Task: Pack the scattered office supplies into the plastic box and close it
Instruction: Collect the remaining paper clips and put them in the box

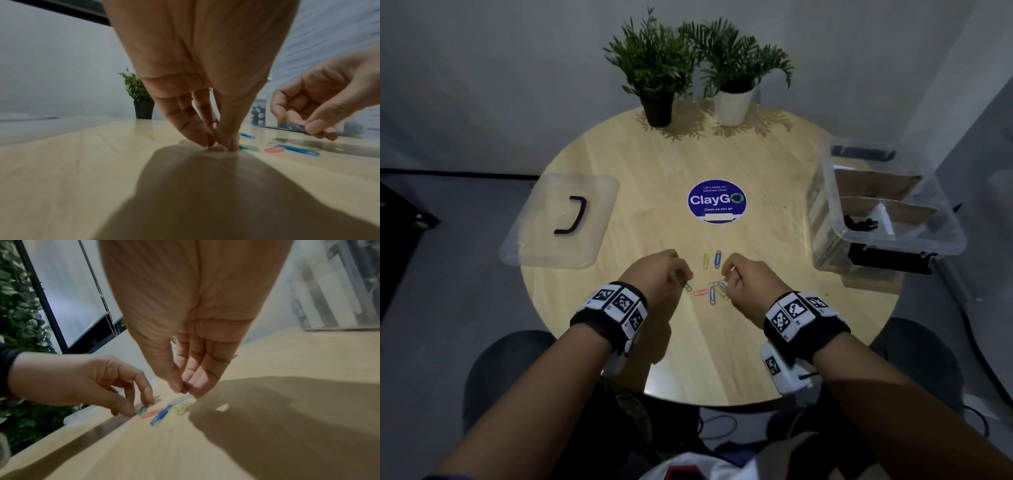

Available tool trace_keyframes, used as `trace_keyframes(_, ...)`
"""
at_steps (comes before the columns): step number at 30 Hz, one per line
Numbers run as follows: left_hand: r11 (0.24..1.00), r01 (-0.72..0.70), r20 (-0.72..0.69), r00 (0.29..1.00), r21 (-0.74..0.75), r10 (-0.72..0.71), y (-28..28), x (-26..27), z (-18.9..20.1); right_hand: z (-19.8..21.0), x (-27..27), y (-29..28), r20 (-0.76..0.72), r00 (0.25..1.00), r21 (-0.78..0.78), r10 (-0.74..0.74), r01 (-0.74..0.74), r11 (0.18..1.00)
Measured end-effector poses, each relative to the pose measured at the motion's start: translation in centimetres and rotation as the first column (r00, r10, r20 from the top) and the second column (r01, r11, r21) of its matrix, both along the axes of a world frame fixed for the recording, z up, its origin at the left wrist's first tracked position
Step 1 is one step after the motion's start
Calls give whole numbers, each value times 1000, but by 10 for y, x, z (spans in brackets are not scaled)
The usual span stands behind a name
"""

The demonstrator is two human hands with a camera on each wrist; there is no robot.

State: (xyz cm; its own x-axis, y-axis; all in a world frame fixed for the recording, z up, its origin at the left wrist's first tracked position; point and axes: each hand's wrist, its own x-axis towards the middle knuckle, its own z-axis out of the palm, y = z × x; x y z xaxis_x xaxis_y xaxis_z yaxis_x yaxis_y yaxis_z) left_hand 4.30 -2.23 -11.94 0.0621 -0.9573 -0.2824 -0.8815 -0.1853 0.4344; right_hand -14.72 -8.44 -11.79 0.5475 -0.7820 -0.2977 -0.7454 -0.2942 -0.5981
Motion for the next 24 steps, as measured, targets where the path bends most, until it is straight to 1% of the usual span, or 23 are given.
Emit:
trace_keyframes(1, 1000, -1, 2, 1000, 2, 1, -1, 1, 0, -1, 3, -2, 10, 1000, 18, -15, 15, 1000)
trace_keyframes(5, 999, 3, 34, 999, 41, -4, -4, -2, 2, -10, 17, -1, -82, 995, 81, -53, 60, 995)
trace_keyframes(6, 999, -3, 35, 999, 49, 1, -4, -3, 3, -12, 20, 0, -113, 992, 74, -46, 55, 996)
trace_keyframes(9, 998, -11, 37, 999, 60, 9, -6, -8, 0, -17, 23, 1, -189, 981, -20, -39, 36, 999)
trace_keyframes(11, 997, -7, 50, 999, 79, 3, -7, -11, -1, -17, 23, -1, -209, 977, -46, -47, 38, 998)
trace_keyframes(13, 995, -24, 48, 999, 102, 19, -8, -14, 0, -18, 22, -3, -228, 974, -56, -22, 10, 998)
trace_keyframes(15, 993, -84, 6, 996, 82, 84, -7, -20, 2, -19, 19, -3, -242, 970, -83, -14, -7, 997)
trace_keyframes(18, 978, -192, -157, 966, 86, 203, -5, -31, 1, -17, 19, 1, -235, 971, -111, -35, 9, 994)
trace_keyframes(19, 973, -208, -173, 959, 103, 224, -4, -34, -1, -15, 19, 2, -245, 969, -114, -31, 3, 993)
trace_keyframes(22, 972, -213, -100, 970, 99, 223, -4, -39, -7, -9, 19, 3, -264, 964, -89, -32, 9, 996)
trace_keyframes(24, 977, -187, -79, 978, 100, 195, -5, -39, -8, -8, 17, 2, -250, 967, -66, -39, 23, 998)
